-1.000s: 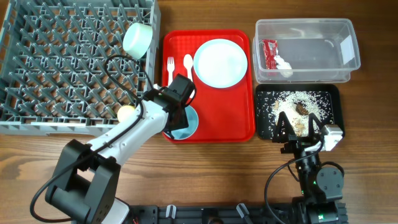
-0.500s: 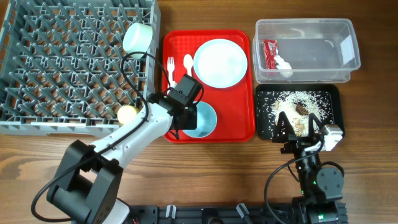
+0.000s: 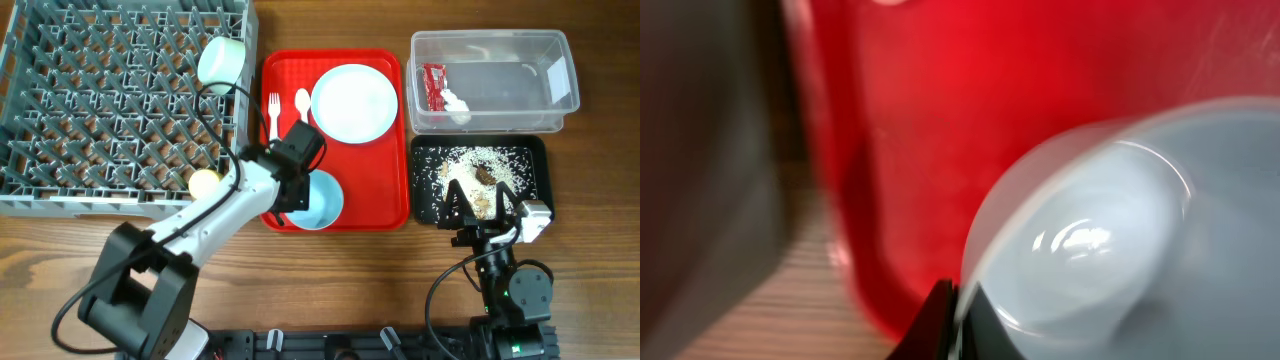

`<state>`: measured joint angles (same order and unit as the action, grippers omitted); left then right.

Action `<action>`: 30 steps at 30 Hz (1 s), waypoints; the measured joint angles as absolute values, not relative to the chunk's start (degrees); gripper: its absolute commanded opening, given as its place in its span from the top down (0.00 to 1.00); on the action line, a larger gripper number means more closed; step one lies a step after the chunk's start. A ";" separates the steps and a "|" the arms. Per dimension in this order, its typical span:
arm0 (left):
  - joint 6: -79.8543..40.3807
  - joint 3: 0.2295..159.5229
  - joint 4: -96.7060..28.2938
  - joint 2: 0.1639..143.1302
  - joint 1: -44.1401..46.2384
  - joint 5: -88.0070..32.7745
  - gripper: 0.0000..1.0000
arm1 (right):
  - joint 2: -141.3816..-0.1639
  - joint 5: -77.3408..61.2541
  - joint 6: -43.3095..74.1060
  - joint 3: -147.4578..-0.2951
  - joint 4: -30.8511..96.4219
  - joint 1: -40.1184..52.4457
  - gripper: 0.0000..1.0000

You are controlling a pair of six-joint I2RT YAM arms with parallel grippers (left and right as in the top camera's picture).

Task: Sort waste into correct bins and load items into the dishwasher rack
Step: 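Carry the light blue bowl into the rack and release it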

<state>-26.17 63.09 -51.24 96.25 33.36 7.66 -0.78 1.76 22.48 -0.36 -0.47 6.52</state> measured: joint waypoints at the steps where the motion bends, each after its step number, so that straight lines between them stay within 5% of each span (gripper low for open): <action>1: -26.17 65.78 -55.79 95.88 33.36 9.28 0.96 | -0.78 1.76 22.48 -0.36 -0.47 6.52 0.00; 13: -39.42 84.49 -89.43 90.45 33.06 48.31 0.96 | -0.78 1.76 22.50 -0.36 -0.47 6.52 0.00; 21: -51.22 84.07 -85.38 94.48 26.26 66.67 0.96 | -0.78 1.76 22.48 -0.36 -0.45 6.52 0.00; 30: -47.20 83.79 -77.45 108.47 20.67 72.58 0.96 | -0.78 1.76 22.48 -0.36 -0.45 6.52 0.00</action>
<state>-47.20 83.79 -77.45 108.47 20.67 72.58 -0.78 1.76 22.48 -0.36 -0.45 6.52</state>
